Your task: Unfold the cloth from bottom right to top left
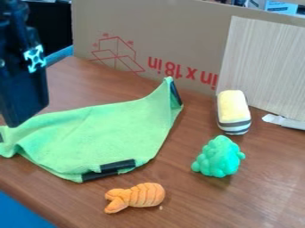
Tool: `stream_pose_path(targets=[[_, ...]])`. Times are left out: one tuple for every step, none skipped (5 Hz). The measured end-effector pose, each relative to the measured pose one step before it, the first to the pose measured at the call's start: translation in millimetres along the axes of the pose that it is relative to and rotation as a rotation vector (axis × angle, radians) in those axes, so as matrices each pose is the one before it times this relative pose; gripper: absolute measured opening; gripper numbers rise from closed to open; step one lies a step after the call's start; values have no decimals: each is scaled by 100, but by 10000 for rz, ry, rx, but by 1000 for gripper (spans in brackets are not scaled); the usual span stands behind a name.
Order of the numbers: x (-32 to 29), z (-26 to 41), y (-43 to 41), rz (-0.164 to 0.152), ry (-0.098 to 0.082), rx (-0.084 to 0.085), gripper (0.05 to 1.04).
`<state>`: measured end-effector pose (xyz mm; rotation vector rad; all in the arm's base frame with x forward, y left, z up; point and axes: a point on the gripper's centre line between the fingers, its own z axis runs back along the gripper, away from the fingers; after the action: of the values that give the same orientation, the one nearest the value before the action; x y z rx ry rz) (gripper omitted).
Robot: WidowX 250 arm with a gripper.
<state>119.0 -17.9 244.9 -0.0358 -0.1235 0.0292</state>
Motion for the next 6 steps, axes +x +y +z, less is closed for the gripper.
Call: stream_pose_path(targets=[[-106, -335, -99, -180, 57, -68, 1001], [1058, -3858, 778, -2002, 449, -630, 1001], [1105, -3442, 880, -2069, -744, 310, 1001], [1190, -3271, 1691, -2370, -9, -12, 1001], [371, -1882, 1050, -951, -34, 1436, 1001], [982, -1078, 1987, -767, 26, 1267, 1001]])
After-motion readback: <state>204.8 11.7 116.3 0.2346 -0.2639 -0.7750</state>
